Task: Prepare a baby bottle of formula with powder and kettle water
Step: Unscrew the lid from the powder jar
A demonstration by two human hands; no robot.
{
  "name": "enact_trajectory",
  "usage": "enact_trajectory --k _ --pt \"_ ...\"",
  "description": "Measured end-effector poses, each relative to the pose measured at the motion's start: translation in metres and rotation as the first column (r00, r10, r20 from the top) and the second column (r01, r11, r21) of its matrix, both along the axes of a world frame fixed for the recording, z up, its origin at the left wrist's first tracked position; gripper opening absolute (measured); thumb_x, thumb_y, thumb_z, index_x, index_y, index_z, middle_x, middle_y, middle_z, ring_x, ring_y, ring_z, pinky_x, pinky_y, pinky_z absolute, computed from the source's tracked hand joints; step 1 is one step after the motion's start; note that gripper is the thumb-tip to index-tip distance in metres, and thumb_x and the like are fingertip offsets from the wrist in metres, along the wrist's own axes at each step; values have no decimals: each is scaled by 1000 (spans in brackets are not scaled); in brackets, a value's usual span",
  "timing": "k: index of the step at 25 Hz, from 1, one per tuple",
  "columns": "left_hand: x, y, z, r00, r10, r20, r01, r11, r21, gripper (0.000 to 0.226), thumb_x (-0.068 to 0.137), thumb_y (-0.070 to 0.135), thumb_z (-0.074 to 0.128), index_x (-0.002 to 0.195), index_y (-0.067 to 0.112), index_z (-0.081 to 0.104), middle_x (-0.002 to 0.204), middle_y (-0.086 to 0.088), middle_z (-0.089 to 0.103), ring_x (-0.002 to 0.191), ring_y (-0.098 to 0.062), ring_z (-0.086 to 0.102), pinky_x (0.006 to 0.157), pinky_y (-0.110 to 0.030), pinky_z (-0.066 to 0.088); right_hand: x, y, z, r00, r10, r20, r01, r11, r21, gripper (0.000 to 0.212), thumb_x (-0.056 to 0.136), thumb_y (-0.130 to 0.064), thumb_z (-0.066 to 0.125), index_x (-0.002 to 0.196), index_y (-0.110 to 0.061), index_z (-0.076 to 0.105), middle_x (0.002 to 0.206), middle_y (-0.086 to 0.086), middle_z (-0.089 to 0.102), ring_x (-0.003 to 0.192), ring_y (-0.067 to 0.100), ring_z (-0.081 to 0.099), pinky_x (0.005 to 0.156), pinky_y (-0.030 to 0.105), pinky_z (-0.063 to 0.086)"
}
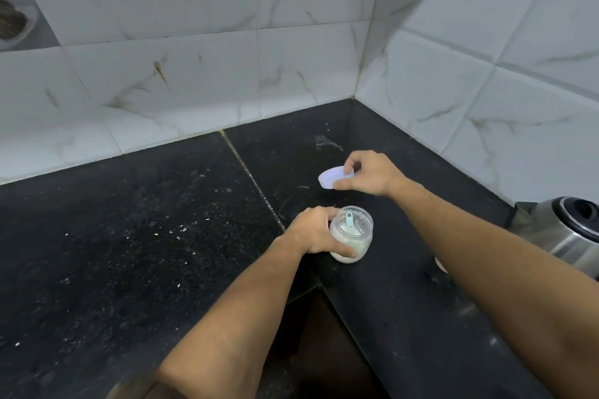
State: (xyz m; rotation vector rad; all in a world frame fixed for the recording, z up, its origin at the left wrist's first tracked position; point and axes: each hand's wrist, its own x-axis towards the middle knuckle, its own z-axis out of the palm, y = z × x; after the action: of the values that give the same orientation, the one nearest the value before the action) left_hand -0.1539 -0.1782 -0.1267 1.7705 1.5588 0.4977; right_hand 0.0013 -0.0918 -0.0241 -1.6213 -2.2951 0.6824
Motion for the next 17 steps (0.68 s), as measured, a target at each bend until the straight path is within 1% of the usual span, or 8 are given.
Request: enact_trajectory --k 1,3,5,6,9,12,15,17 --pt "0 0 -1 1000 -3 -4 3 1000 0 83 45 60 92 123 42 69 105 24 75 107 1 66 102 -35 53 -1 5 -10 999 -37 6 37 999 -11 27 76 -34 90 87 -18 72 92 -5 71 92 19 69 78 31 53" --pt "-1 1 -3 1000 -4 7 4 1000 -7 82 47 59 93 123 42 68 104 25 74 104 2 66 100 -34 55 -5 15 -27 996 -50 68 52 998 -28 22 80 -29 88 77 -13 73 84 -4 74 89 19 71 78 32 55" --pt "-2 3 -5 1000 1 20 -1 1000 -9 78 49 57 94 121 41 68 104 24 74 103 2 67 98 -35 56 -9 26 -40 989 -41 140 46 998 -39 21 82 -29 87 74 -16 72 84 -3 75 88 20 72 79 37 59" --pt "-3 4 -5 1000 -5 20 5 1000 -10 77 50 56 95 120 40 68 105 23 74 102 1 67 97 -35 56 -11 29 -44 987 -37 156 46 998 -52 18 82 -29 86 75 -19 73 85 -3 75 89 21 72 81 38 60" --pt "-5 7 -5 1000 -26 12 26 1000 3 75 51 56 95 119 39 69 105 22 75 102 1 68 96 -36 57 -15 34 -53 990 -22 142 34 996 -84 11 82 -28 85 82 -22 76 88 -6 75 93 19 72 89 40 60" --pt "-4 5 -6 1000 -11 21 11 1000 8 71 52 53 96 117 40 69 104 23 75 101 2 68 97 -34 56 -11 32 -47 996 -6 92 14 995 -96 10 84 -26 83 77 -22 77 86 -9 76 92 16 72 91 39 60" --pt "-3 3 -3 1000 -5 7 5 1000 -6 72 50 54 95 116 40 69 102 23 75 100 1 68 98 -34 56 0 21 -24 997 20 77 -13 996 -83 12 83 -27 83 74 -21 77 88 -13 77 91 12 72 89 38 61" --pt "-1 1 1 1000 17 -5 -17 1000 -5 75 49 56 93 118 40 69 100 23 76 100 -1 69 97 -36 56 7 10 -8 994 18 107 -10 998 -68 19 83 -31 82 74 -15 76 85 -14 76 88 11 71 84 38 61"
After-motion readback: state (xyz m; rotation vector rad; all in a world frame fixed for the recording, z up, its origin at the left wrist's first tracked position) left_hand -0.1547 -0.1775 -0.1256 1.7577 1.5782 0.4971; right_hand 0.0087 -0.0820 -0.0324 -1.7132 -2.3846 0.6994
